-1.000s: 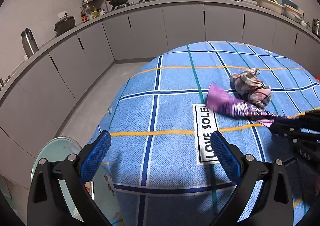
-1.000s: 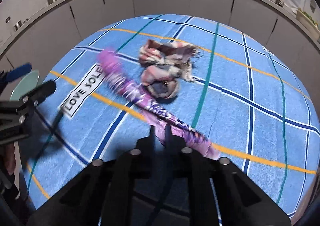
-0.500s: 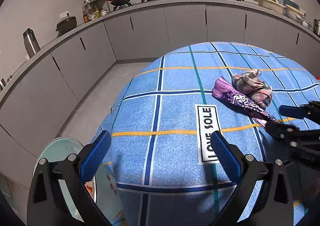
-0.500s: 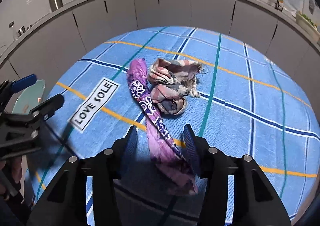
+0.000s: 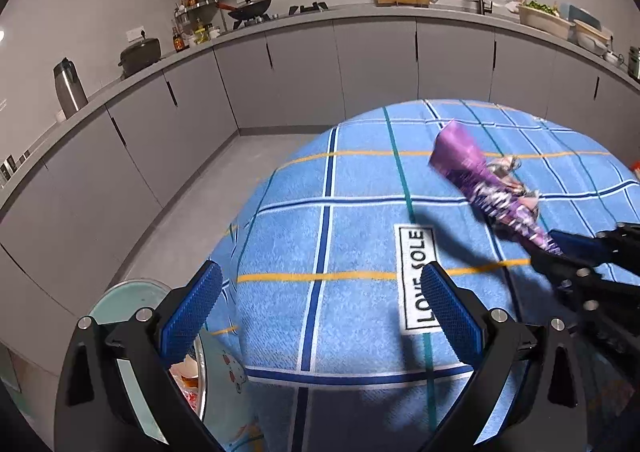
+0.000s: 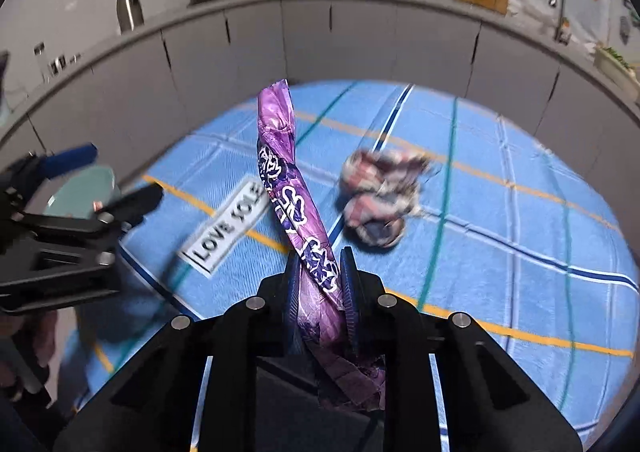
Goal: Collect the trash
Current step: 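Grasp the purple wrapper with the right tool while the left grasps the patterned cloth scrap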
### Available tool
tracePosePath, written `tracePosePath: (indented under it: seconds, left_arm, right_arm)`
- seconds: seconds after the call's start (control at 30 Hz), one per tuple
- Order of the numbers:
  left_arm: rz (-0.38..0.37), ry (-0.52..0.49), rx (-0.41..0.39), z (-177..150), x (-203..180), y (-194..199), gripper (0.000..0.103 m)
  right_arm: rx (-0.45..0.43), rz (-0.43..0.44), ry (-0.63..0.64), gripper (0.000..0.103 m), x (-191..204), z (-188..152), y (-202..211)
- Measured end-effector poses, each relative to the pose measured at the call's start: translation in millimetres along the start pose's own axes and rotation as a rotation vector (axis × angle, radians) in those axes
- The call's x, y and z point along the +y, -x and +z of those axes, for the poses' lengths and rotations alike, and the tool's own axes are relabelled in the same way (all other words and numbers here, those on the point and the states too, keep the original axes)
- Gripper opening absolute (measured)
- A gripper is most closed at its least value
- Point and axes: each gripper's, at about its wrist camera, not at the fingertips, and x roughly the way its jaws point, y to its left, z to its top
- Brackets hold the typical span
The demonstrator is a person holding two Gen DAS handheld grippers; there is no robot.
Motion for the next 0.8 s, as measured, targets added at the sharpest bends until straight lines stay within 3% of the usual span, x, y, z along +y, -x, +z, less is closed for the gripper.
tracePosePath:
  seconds: [0.2,0.5,0.8]
  left_arm:
    - [-0.025,-0.03,-0.013,12.6,-25.0,-0.2,0.098]
    - [-0.106,-0.099,-0.046,43.9,-85.4,-15.6,0.098]
    - [-0.18,-0.099,0.007,59.8,-122.5,-58.0,0.096]
  right_arm:
    - [-0.062,-0.117,-0.107,0.021,-33.3,1.8,19.5]
    - [-0.057,-0.248,-0.201,0.021,-79.8,-8.9,19.4]
    - [-0.06,-0.255,-0.233,0.022,-99.6,-17.9,20.2]
